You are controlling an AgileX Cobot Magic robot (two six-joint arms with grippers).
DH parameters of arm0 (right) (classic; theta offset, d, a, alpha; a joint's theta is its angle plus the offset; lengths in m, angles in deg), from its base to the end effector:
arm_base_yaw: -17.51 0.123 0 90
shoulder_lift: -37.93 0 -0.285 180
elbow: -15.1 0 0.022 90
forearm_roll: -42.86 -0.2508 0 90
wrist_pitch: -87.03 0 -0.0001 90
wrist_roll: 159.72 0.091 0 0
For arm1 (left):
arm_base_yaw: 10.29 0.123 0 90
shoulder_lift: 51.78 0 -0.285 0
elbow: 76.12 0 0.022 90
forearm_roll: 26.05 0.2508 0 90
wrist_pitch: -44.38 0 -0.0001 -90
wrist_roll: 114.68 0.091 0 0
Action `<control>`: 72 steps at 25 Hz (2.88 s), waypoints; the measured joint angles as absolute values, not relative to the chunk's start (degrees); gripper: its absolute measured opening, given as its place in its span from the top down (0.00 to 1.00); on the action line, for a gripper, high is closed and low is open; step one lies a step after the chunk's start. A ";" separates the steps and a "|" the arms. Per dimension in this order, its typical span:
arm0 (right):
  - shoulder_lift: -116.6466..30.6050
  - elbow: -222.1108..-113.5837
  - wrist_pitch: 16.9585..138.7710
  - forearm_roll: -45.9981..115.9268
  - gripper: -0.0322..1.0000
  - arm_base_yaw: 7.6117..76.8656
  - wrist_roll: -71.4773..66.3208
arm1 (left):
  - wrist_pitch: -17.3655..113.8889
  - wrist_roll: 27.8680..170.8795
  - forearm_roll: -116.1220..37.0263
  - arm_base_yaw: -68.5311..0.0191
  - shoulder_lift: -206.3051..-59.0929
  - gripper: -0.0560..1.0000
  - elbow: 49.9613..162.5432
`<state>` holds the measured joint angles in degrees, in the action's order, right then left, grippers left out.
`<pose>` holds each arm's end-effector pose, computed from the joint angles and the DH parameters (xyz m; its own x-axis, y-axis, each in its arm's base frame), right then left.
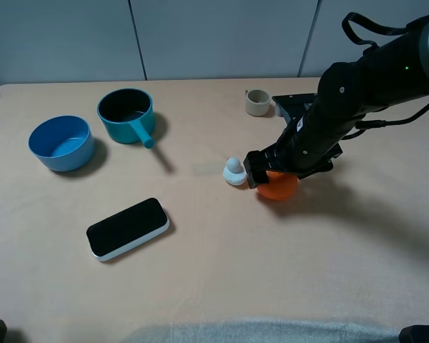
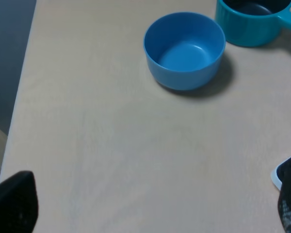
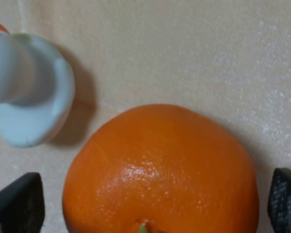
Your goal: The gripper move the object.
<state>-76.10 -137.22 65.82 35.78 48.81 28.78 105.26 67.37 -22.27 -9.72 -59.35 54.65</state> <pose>0.2675 0.1674 0.1132 -0.9261 -0.2584 -0.2748 -0.2993 0.9468 0.1183 -0.0043 0.0052 0.2741 -0.4668 0.0631 -0.8821 -0.0293 0.9958 0.0868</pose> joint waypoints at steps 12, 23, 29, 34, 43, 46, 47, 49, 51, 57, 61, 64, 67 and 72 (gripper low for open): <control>-73.42 -137.33 63.91 34.11 0.30 48.81 28.78 | 105.26 67.37 -22.27 -9.72 -59.35 0.01 54.65; -65.10 -137.40 58.83 33.67 0.30 48.81 28.78 | 105.26 67.37 -22.27 -9.72 -59.35 0.01 54.65; -59.11 -137.40 54.19 33.67 0.30 48.81 28.78 | 105.26 67.37 -22.27 -9.72 -59.35 0.01 54.65; -53.46 -137.47 49.96 34.10 0.30 48.69 28.78 | 105.26 67.37 -22.27 -9.72 -59.35 0.01 54.65; -42.66 -137.47 39.50 35.17 0.30 48.69 28.95 | 105.26 67.37 -22.27 -9.72 -59.35 0.01 54.65; -38.46 -137.47 35.97 35.17 0.30 48.69 28.95 | 105.26 67.37 -22.27 -9.72 -59.35 0.01 54.65; -36.95 -137.47 34.68 35.20 0.30 48.69 28.95 | 105.26 67.37 -22.27 -9.72 -59.35 0.01 54.65; -34.30 -137.47 32.12 35.64 0.30 48.69 28.95 | 105.26 67.37 -22.27 -9.72 -59.35 0.01 54.65; -31.43 -137.47 29.23 36.23 0.30 48.69 28.95 | 105.26 67.37 -22.27 -9.72 -59.35 0.01 54.65; -23.61 -137.47 20.93 38.96 0.30 48.69 28.95 | 105.26 67.37 -22.27 -9.72 -59.35 0.01 54.65; -18.35 -137.47 17.81 39.84 0.30 48.69 28.95 | 105.26 67.37 -22.27 -9.72 -59.35 0.01 54.65; -14.50 -137.47 17.55 39.84 0.30 48.69 28.95 | 105.26 67.37 -22.27 -9.72 -59.35 0.01 54.65; -10.77 -137.47 17.45 39.84 0.30 48.69 28.95 | 105.26 67.37 -22.27 -9.72 -59.35 0.01 54.65; -5.97 -137.47 17.29 39.97 0.30 48.69 28.68 | 105.26 67.37 -22.27 -9.72 -59.35 0.01 54.65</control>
<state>-5.97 -137.47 17.29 39.97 48.69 28.68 105.26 67.37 -22.27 -9.72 -59.35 54.65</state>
